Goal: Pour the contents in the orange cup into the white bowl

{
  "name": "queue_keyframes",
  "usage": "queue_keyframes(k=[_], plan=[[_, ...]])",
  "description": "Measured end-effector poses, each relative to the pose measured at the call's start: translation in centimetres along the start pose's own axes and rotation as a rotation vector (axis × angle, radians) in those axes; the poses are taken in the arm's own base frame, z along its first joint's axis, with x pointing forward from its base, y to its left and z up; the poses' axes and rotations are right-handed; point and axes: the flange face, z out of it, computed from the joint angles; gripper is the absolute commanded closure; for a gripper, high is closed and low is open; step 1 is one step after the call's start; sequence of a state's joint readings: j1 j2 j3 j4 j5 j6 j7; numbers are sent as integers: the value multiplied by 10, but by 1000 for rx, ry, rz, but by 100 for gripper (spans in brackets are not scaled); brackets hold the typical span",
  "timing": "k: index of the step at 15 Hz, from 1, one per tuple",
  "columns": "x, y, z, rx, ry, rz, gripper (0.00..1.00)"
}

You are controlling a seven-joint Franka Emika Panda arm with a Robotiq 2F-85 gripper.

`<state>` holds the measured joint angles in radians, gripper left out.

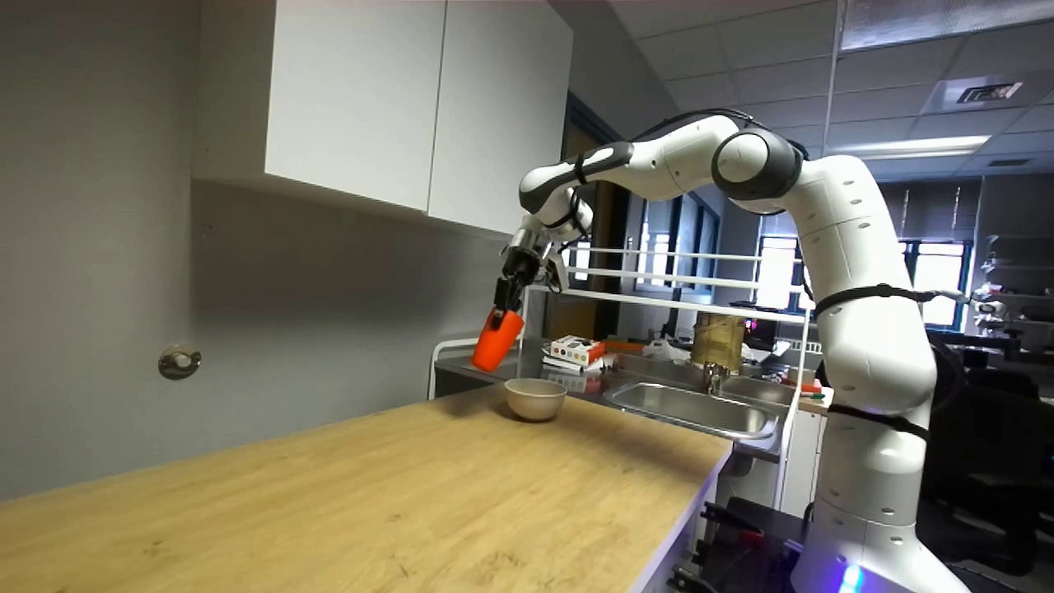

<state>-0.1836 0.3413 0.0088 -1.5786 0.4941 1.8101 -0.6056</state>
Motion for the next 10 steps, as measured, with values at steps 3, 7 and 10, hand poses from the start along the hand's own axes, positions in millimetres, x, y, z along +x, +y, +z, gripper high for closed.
queue_keyframes(k=[3,7,10], plan=[[-3,37,1,108,29,22,98],[-14,75,8,247,93,54,98],[-24,99,22,356,135,70,98]])
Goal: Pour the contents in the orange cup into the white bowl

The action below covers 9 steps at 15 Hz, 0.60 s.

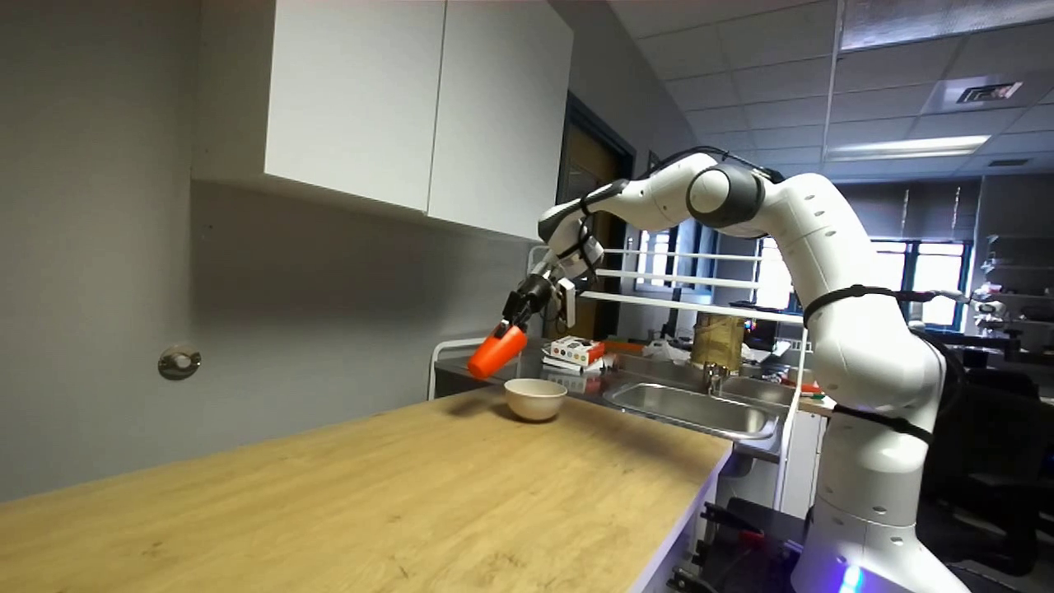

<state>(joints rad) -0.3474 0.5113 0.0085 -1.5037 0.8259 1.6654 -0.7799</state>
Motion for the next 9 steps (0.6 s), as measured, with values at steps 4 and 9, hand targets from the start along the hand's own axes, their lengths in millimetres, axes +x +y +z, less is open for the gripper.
queue_keyframes(k=[4,9], plan=[[-11,31,16,135,26,18,98],[-26,61,27,285,62,48,98]])
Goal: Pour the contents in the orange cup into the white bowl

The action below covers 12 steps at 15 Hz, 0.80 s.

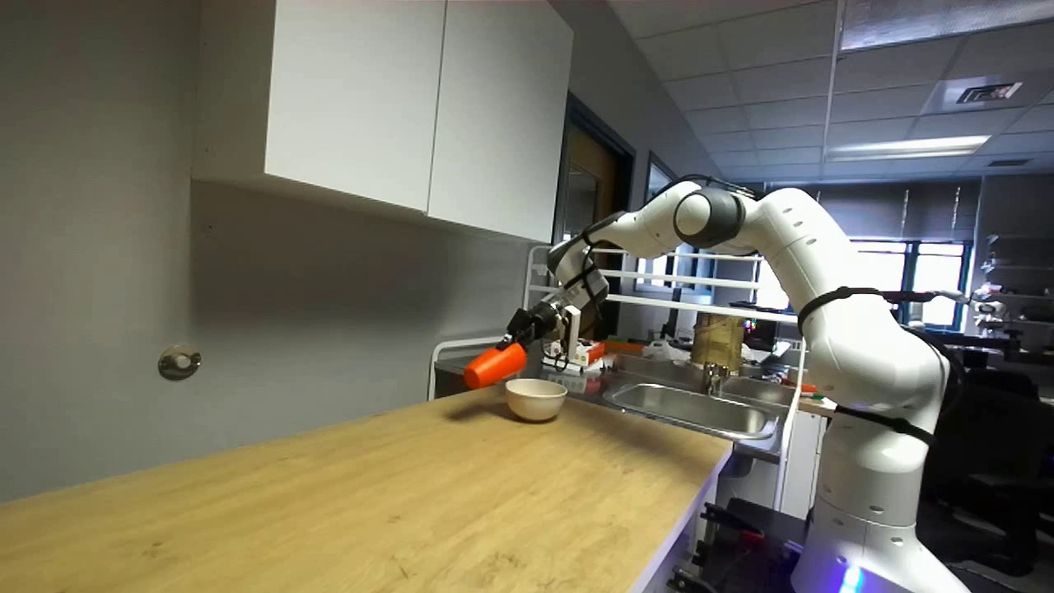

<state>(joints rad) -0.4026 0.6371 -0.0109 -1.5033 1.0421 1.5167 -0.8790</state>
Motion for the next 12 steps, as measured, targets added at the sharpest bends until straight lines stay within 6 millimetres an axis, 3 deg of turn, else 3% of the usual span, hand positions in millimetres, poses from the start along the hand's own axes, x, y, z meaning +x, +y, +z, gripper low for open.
queue_keyframes(k=[8,12], plan=[[-24,31,-28,225,110,17,98],[-30,41,-31,314,146,27,98]])
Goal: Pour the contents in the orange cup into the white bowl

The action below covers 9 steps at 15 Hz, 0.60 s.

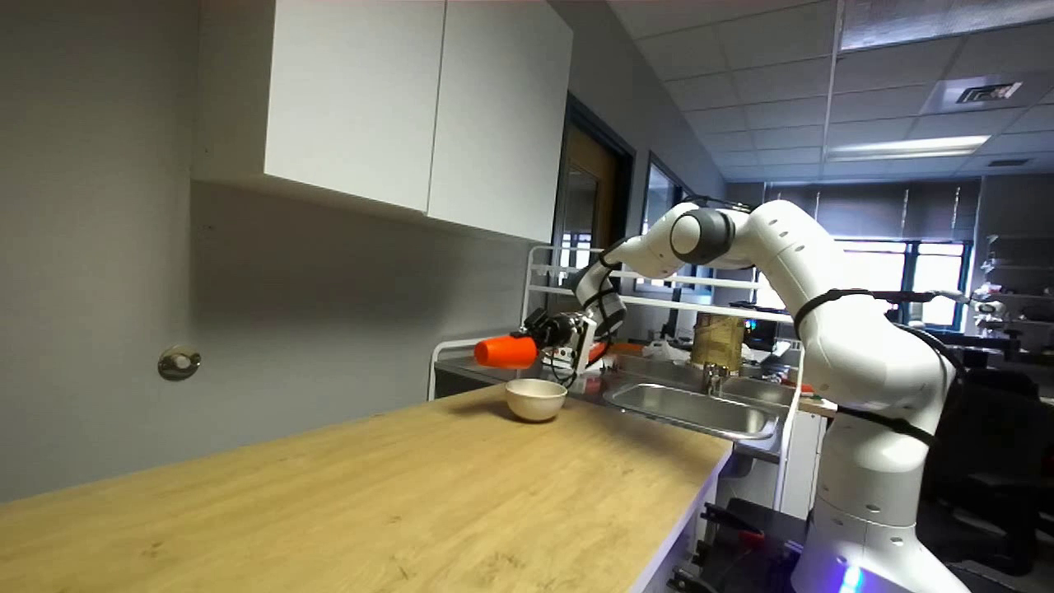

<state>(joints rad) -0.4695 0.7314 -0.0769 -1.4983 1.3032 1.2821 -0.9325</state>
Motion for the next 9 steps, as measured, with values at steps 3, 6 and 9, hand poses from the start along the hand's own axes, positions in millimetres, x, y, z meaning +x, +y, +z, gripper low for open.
queue_keyframes(k=[3,6,9], plan=[[-2,10,1,56,14,10,98],[-4,24,5,114,15,19,98],[-4,34,8,160,16,23,98]])
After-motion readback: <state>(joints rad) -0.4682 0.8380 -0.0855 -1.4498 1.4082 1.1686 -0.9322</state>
